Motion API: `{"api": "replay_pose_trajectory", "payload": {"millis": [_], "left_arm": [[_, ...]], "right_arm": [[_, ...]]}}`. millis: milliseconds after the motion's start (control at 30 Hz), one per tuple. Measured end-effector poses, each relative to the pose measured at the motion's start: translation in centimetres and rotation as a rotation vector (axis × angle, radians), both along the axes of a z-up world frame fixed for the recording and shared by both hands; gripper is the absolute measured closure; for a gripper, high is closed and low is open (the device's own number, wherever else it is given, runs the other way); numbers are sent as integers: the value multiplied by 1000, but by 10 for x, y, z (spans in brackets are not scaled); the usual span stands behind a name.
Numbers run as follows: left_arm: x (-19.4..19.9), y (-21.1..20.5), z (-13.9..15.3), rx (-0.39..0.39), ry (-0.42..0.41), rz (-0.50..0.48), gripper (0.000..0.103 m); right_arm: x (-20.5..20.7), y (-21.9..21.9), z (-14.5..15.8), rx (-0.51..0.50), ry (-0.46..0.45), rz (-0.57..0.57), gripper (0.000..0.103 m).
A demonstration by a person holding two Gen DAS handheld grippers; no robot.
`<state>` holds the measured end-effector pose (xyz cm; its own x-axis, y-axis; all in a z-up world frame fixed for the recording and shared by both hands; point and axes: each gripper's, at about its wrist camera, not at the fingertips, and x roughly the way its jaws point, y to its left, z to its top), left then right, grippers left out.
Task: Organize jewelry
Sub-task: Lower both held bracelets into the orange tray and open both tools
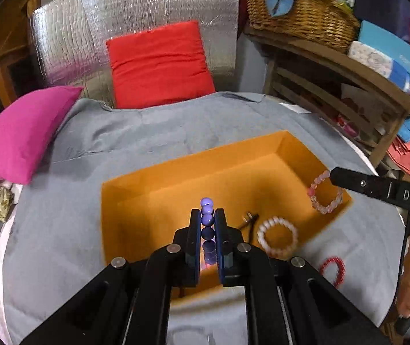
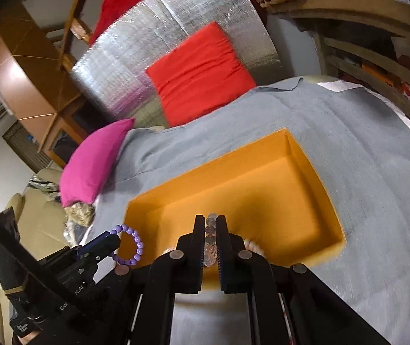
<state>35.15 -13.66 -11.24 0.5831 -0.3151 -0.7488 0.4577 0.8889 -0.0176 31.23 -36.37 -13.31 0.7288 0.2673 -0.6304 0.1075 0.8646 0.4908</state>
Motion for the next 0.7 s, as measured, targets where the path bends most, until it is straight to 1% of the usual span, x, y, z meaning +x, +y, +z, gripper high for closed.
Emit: {"api": "replay_pose_trajectory", "payload": {"millis": [100, 167, 267, 333, 433, 467, 500, 533, 567, 600, 633, 667, 700], "left_arm": [[30, -12, -25, 1, 60, 15, 94], [43, -19, -43, 12, 101, 23, 94], [57, -25, -66, 8, 161, 38, 94], [63, -27, -75, -7, 188, 39, 93], [67, -29, -78, -1, 203, 42, 93], [67, -29, -79, -1, 213, 42, 91], [67, -27, -80, 4, 222, 47, 83], [67, -26, -79, 8, 222, 52, 77], [65, -24, -77, 10, 213, 58, 63], [61, -22, -73, 10, 192, 62, 49], [57, -19, -68, 7, 169, 64, 47], [52, -15, -63, 3, 147, 65, 47], [43, -10, -54, 1, 125, 63, 47]], "right_arm": [[34, -4, -21, 2, 46, -14, 95], [49, -4, -34, 1, 68, -14, 95], [67, -4, -50, 9, 103, -15, 95], [75, -5, -59, 5, 121, -20, 95], [86, -6, -68, -14, 155, -24, 94], [88, -7, -71, -19, 167, -27, 92], [90, -7, -73, -26, 181, -32, 91], [90, -9, -73, -36, 189, -40, 91], [88, -11, -73, -49, 193, -52, 91], [85, -12, -70, -56, 188, -59, 88], [80, -13, -67, -62, 179, -68, 78], [75, -15, -62, -65, 169, -76, 71], [67, -17, -58, -66, 156, -83, 70]]}}
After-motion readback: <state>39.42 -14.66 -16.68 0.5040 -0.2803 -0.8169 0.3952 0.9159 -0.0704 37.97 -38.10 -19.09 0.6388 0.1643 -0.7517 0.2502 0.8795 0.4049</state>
